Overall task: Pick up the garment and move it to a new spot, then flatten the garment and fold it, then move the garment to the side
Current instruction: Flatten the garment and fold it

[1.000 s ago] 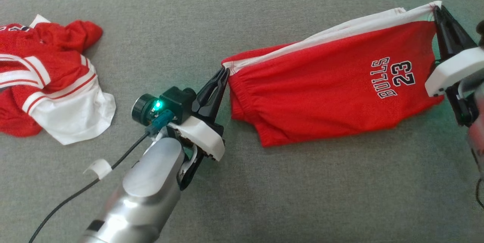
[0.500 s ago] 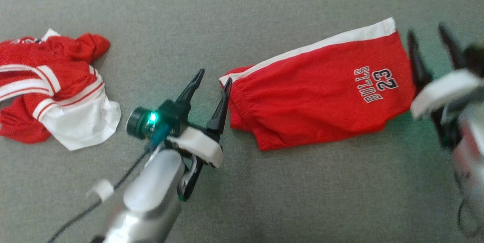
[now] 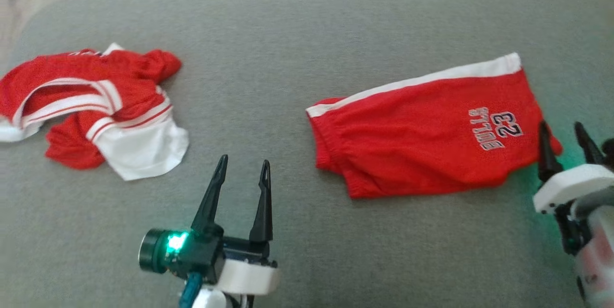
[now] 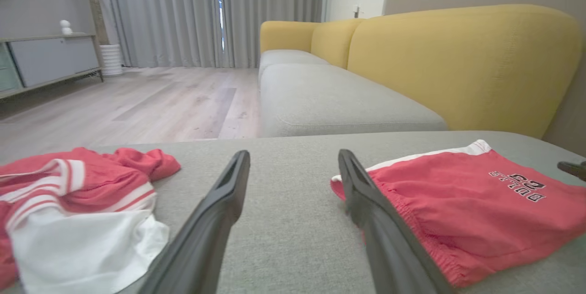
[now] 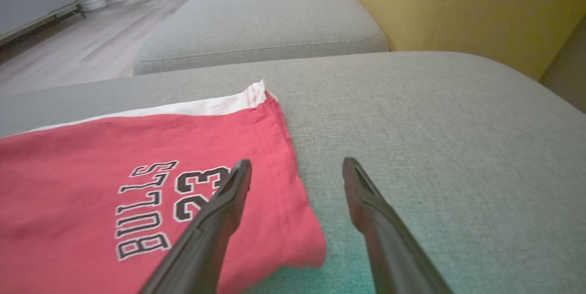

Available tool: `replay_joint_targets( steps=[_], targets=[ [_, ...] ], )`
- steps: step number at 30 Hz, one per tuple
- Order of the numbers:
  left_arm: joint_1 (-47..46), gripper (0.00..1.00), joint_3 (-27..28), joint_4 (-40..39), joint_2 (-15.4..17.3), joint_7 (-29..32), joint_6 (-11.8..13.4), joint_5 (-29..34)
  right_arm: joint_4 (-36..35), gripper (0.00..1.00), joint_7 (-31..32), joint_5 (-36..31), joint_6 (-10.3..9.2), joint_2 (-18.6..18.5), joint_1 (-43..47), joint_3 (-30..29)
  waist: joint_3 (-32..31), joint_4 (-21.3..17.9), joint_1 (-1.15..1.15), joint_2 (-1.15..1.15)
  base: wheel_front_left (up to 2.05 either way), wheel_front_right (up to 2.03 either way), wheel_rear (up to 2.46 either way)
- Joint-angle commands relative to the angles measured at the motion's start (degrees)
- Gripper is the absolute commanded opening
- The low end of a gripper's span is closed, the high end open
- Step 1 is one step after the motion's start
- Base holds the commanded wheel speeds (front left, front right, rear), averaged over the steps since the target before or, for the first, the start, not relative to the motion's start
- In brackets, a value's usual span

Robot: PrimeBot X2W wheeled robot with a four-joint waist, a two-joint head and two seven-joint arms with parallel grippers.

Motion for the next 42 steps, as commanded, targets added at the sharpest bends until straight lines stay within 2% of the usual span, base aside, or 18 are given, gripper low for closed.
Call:
replay_joint_targets(
  steps=[1, 8, 14, 15, 16, 17, 22, 29, 32, 39, 42],
  targets=[
    [-0.4, 1.0, 1.9, -3.4, -0.5, -0.4, 0.4, 1.2, 0.6, 1.0, -0.5, -0.7, 0.37, -0.9, -2.2, -0.8, -0.1, 2.4, 0.01, 0.0, 0.0, 0.0, 0.0],
    [1.2, 1.0, 0.6, -7.0, -1.0, -0.4, 0.2, 3.7, 10.5, 1.0, 1.0, -3.4, 0.37, -2.5, -7.3, -9.0, 1.7, 7.7, 0.01, 0.0, 0.0, 0.0, 0.0],
    [0.9, 1.0, 0.6, -7.1, -1.1, -0.4, 0.0, 2.9, 17.2, 1.0, 2.6, -3.9, 0.37, -1.7, -9.3, -11.2, 2.6, 9.2, 0.01, 0.0, 0.0, 0.0, 0.0],
    [0.9, 1.0, 0.7, -7.1, -1.1, -0.4, 0.0, 2.8, 17.7, 0.76, 2.4, -3.7, 0.37, -1.4, -9.6, -11.4, 2.7, 9.1, 0.01, 0.0, 0.0, 0.0, 0.0],
    [0.8, 1.0, 0.7, -7.2, -1.1, -0.4, 0.1, 2.6, 18.3, 0.41, 2.5, -3.4, 0.37, -1.0, -9.9, -11.5, 2.8, 9.0, 0.01, 0.0, 0.0, 0.0, 0.0],
    [0.8, 1.0, 0.6, -7.1, -1.1, -0.4, 0.1, 2.4, 18.6, 0.0, 2.8, -3.2, 0.37, -0.5, -10.2, -10.9, 2.8, 8.8, 0.01, 0.0, 0.0, 0.0, 0.0],
    [0.6, 1.0, 0.6, -6.9, -1.1, -0.4, 0.3, 2.0, 18.3, 0.0, 4.2, -1.4, 0.37, 1.1, -11.8, -8.2, 2.0, 6.1, 0.01, 0.0, 0.0, 0.0, 0.0],
    [0.5, 1.0, 0.4, -6.4, -1.1, -0.4, 0.2, 1.4, 16.8, 0.0, 3.8, 0.4, 0.37, 0.1, -12.2, -5.1, 0.3, 2.5, 0.01, 0.0, 0.0, 0.0, 0.0],
    [0.8, 1.0, 0.5, -6.2, -1.1, -0.4, 0.1, 1.2, 16.1, 0.0, 3.0, 0.8, 0.37, -1.9, -11.9, -4.2, -0.5, 0.6, 0.01, 0.0, 0.0, 0.0, 0.0],
    [0.8, 1.0, 0.7, -5.9, -1.1, -0.4, -0.2, 0.7, 15.6, 0.0, 2.3, 0.7, 0.37, -9.0, -12.0, -3.5, -1.4, -2.6, 0.01, 0.0, 0.0, 0.0, 0.0],
    [0.9, 1.0, 0.8, -5.6, -1.1, -0.4, -0.4, 0.6, 15.2, 0.0, 2.4, -0.1, 0.37, -10.6, -13.3, -3.4, -1.7, -3.7, 0.01, 0.0, 0.0, 0.0, 0.0]
  ],
)
